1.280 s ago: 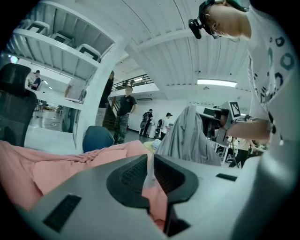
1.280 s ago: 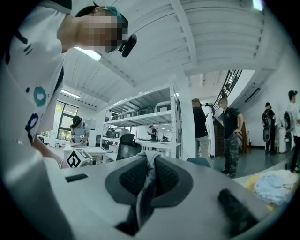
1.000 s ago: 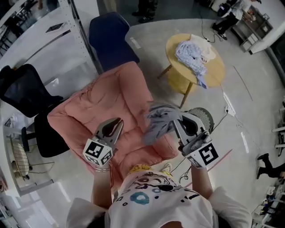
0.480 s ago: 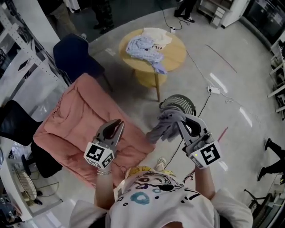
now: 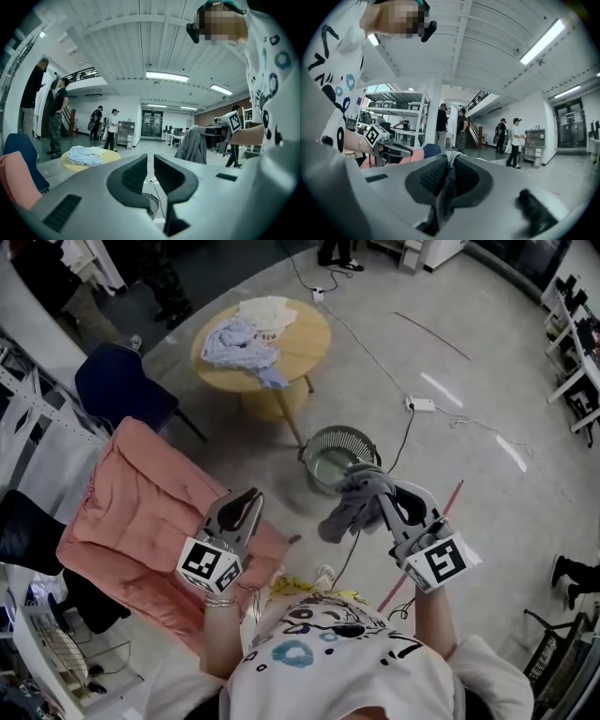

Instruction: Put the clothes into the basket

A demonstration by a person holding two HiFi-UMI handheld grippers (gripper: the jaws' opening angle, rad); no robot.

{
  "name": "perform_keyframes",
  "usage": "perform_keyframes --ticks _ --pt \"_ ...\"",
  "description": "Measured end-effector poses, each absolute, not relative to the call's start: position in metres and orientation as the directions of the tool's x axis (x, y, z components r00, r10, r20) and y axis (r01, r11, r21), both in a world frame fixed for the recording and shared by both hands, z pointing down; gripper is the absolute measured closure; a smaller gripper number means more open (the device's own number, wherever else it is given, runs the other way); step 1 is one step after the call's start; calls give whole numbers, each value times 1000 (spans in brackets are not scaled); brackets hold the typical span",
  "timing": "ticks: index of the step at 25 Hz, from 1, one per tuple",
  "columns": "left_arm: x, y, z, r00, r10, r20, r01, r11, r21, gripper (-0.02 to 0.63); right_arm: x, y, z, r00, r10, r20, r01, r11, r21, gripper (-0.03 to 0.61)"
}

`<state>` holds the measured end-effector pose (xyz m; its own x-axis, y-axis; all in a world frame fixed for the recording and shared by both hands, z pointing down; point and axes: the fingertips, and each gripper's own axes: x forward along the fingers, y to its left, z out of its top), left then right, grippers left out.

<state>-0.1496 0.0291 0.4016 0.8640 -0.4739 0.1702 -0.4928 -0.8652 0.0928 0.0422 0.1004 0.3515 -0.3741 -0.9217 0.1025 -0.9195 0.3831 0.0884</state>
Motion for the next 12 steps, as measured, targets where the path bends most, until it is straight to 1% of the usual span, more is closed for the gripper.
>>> perform_keyframes --ticks 6,12 --pt "-110 33 397 889 -416 193 -434 -899 62 560 89 115 358 -296 -949 104 -950 304 71 540" --pt "-73 8 399 896 -397 200 -411 -911 32 560 122 95 365 -269 -957 107 -959 277 63 540"
